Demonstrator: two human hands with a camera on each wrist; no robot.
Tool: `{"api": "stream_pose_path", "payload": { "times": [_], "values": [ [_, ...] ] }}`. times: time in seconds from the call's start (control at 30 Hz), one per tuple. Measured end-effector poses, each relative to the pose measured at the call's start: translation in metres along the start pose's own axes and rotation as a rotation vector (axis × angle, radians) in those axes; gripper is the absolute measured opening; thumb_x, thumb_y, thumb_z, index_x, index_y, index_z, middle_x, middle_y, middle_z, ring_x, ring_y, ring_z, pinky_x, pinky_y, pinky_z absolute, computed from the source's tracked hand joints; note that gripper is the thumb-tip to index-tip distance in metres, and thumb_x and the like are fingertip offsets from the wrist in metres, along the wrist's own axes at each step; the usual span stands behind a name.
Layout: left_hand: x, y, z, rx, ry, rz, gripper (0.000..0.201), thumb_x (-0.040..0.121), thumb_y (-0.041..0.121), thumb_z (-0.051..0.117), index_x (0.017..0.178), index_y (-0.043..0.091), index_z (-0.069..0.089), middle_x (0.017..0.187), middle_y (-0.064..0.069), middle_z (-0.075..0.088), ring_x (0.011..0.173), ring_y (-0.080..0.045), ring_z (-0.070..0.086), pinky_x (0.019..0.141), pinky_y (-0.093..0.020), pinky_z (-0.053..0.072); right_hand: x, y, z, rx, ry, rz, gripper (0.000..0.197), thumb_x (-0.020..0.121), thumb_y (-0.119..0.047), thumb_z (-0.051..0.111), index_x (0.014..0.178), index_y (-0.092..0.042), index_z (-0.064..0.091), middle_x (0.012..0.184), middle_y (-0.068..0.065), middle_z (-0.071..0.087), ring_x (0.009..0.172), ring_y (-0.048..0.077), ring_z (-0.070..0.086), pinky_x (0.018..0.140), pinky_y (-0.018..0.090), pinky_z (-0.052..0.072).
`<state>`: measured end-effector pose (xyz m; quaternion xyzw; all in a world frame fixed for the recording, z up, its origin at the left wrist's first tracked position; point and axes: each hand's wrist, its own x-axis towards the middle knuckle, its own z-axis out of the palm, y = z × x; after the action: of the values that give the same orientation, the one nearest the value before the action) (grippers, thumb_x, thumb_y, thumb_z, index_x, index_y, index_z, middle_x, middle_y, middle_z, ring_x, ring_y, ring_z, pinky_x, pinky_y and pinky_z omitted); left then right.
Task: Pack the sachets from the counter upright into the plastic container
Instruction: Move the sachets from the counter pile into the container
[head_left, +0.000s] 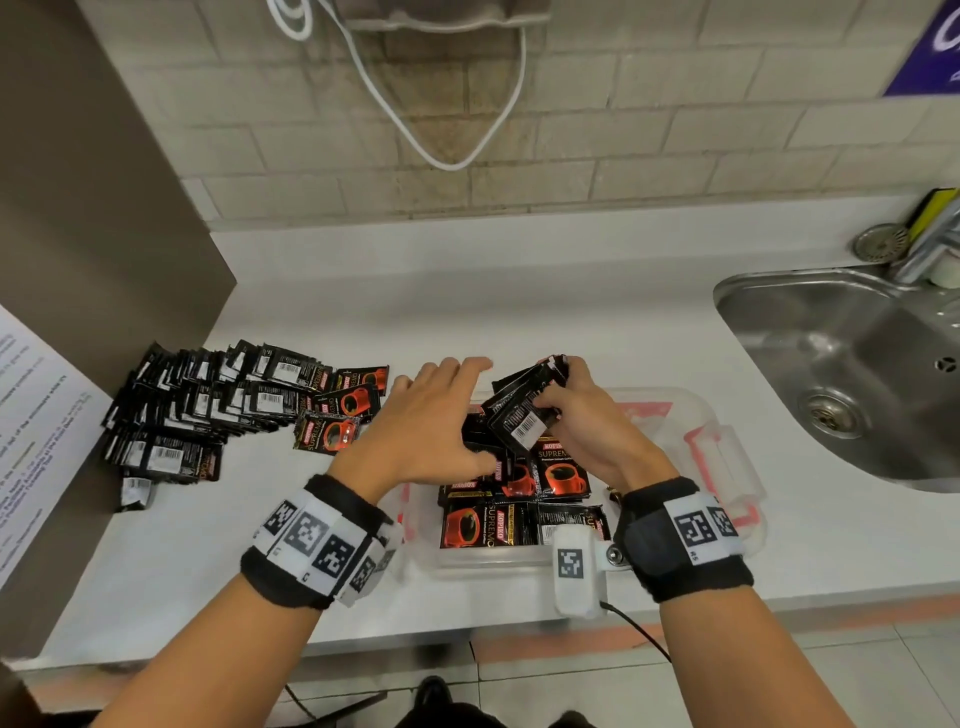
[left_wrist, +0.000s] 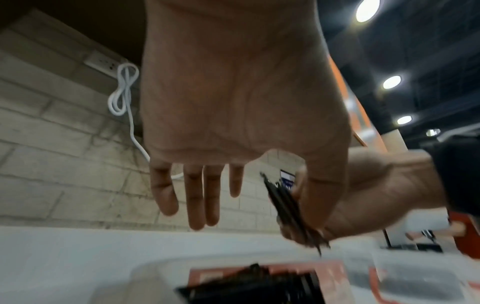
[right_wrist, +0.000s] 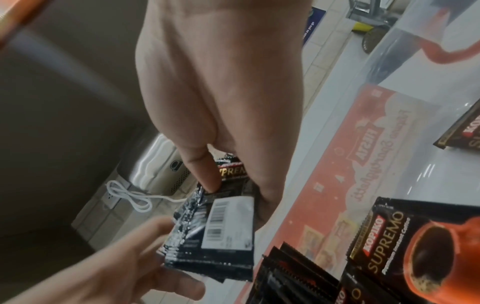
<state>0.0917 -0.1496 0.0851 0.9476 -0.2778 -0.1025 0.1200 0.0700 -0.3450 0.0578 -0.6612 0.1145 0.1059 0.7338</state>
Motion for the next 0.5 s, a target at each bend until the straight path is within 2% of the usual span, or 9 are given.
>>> {"api": "stream_pose_path", "payload": {
  "times": [0.1, 0.17, 0.2, 0.27, 0.33, 0.37, 0.43, 0.5],
  "values": [
    [-0.002, 0.007, -0.011, -0.184, 0.009, 0.046, 0.105, 0.076, 0.057, 0.066, 0.157, 0.035, 0.003, 0.143, -0.001, 0.042, 0.126, -0.018, 0.046, 0.1, -0.04, 0.045, -0.004, -0.002, 0.004, -0.016, -0.048, -0.053, 0.036, 0.099, 0.004, 0.044, 0.13, -0.014, 0.04, 0.125, 0.015, 0.059, 0.114, 0.028, 0.062, 0.097, 0.044, 0.054],
    [0.001, 0.013, -0.012, -0.188, 0.018, 0.074, 0.093, 0.087, 0.049, 0.067, 0.157, 0.029, 0.01, 0.146, -0.003, 0.044, 0.125, -0.018, 0.05, 0.097, -0.04, 0.049, -0.008, -0.005, 0.01, -0.05, -0.082, -0.081, 0.031, 0.1, 0.003, 0.044, 0.123, -0.019, 0.044, 0.121, 0.014, 0.06, 0.112, 0.027, 0.062, 0.095, 0.043, 0.054],
    [0.002, 0.015, -0.01, -0.185, 0.017, 0.078, 0.081, 0.091, 0.042, 0.066, 0.155, 0.024, 0.019, 0.141, -0.005, 0.05, 0.121, -0.02, 0.054, 0.095, -0.041, 0.05, -0.009, -0.006, 0.014, -0.069, -0.089, -0.088, 0.029, 0.101, 0.003, 0.044, 0.12, -0.019, 0.045, 0.12, 0.015, 0.06, 0.112, 0.028, 0.062, 0.097, 0.045, 0.054],
    [0.005, 0.015, -0.008, -0.222, -0.001, 0.075, 0.052, 0.094, 0.031, 0.065, 0.138, 0.017, 0.042, 0.113, -0.004, 0.063, 0.098, -0.022, 0.062, 0.08, -0.04, 0.053, -0.012, -0.007, 0.019, -0.126, -0.078, -0.089, 0.027, 0.101, 0.002, 0.042, 0.119, -0.017, 0.047, 0.121, 0.02, 0.058, 0.116, 0.034, 0.06, 0.101, 0.053, 0.05],
    [0.004, 0.01, -0.006, -0.26, -0.037, 0.073, 0.03, 0.094, 0.027, 0.067, 0.116, 0.017, 0.051, 0.089, 0.002, 0.061, 0.075, -0.015, 0.059, 0.061, -0.03, 0.046, -0.015, -0.006, 0.019, -0.184, -0.086, -0.072, 0.026, 0.1, 0.0, 0.042, 0.122, -0.013, 0.048, 0.121, 0.02, 0.06, 0.117, 0.035, 0.059, 0.103, 0.054, 0.048],
    [0.003, 0.007, -0.006, -0.246, -0.061, 0.079, 0.025, 0.093, 0.027, 0.068, 0.111, 0.02, 0.051, 0.084, 0.006, 0.059, 0.07, -0.01, 0.056, 0.056, -0.026, 0.04, -0.018, -0.005, 0.018, -0.218, -0.103, -0.062, 0.025, 0.1, -0.002, 0.043, 0.121, -0.014, 0.05, 0.118, 0.016, 0.062, 0.114, 0.032, 0.061, 0.103, 0.051, 0.05],
    [0.0, 0.001, -0.005, -0.19, -0.109, 0.086, 0.023, 0.093, 0.028, 0.068, 0.107, 0.023, 0.05, 0.082, 0.009, 0.057, 0.068, -0.005, 0.053, 0.054, -0.022, 0.034, -0.022, -0.003, 0.014, -0.303, -0.138, -0.054, 0.021, 0.098, -0.006, 0.049, 0.114, -0.017, 0.055, 0.111, 0.01, 0.065, 0.104, 0.023, 0.064, 0.096, 0.043, 0.054],
    [-0.003, -0.002, -0.005, -0.165, -0.148, 0.092, 0.026, 0.092, 0.028, 0.068, 0.114, 0.02, 0.055, 0.088, 0.009, 0.061, 0.075, -0.011, 0.058, 0.058, -0.022, 0.039, -0.024, -0.001, 0.009, -0.396, -0.157, -0.072, 0.018, 0.095, -0.008, 0.057, 0.109, -0.02, 0.058, 0.105, 0.009, 0.065, 0.091, 0.013, 0.064, 0.083, 0.035, 0.056]
  ]
}}
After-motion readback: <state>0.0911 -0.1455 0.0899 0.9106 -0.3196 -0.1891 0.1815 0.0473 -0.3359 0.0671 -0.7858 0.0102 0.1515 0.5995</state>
